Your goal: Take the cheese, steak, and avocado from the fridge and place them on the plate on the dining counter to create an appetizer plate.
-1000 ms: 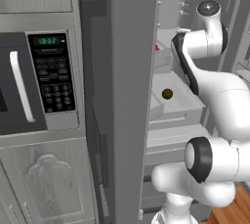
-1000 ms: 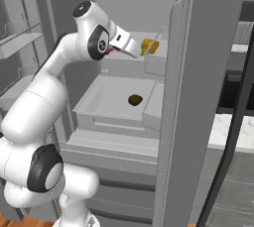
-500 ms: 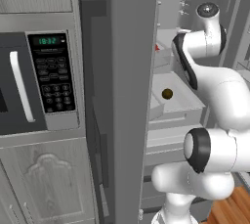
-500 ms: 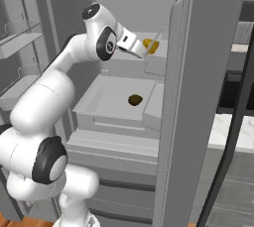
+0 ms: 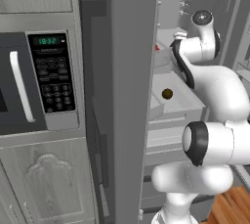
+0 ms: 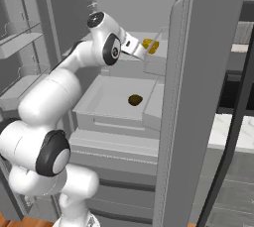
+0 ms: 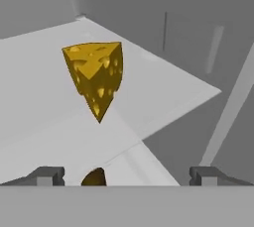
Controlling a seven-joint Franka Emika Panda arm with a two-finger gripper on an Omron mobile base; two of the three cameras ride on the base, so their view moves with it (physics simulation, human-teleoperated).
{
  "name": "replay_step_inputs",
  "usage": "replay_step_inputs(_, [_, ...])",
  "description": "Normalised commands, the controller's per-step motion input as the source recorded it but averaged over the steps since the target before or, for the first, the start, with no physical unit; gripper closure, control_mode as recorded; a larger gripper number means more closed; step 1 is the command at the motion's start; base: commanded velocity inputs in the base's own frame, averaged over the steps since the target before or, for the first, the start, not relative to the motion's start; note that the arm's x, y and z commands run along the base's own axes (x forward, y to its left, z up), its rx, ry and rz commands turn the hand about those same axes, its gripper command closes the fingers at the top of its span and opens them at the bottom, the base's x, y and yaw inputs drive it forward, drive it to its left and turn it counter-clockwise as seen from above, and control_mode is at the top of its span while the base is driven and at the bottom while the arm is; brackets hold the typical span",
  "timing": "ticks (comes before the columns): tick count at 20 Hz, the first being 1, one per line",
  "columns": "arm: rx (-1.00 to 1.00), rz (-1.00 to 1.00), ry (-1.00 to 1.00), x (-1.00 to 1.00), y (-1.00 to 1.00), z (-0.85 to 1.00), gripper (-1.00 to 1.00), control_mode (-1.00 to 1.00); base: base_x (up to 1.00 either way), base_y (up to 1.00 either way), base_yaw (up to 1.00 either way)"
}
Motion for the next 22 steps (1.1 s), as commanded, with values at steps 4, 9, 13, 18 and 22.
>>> replay_step_inputs(4, [0.00,0.00,-0.05,0.30,-0.14,0.00,-1.00,-1.00,0.00,0.00,0.00])
replay_step_inputs(9, [0.00,0.00,-0.03,0.28,-0.14,0.00,-1.00,-1.00,0.00,0.00,0.00])
replay_step_inputs(13, [0.00,0.00,-0.01,0.31,-0.07,0.00,-1.00,-1.00,0.00,0.00,0.00])
replay_step_inputs(18, [0.00,0.00,0.00,0.31,-0.09,0.00,-1.00,-1.00,0.00,0.00,0.00])
replay_step_inputs(22, [0.00,0.00,-0.01,0.31,-0.10,0.00,-1.00,-1.00,0.00,0.00,0.00])
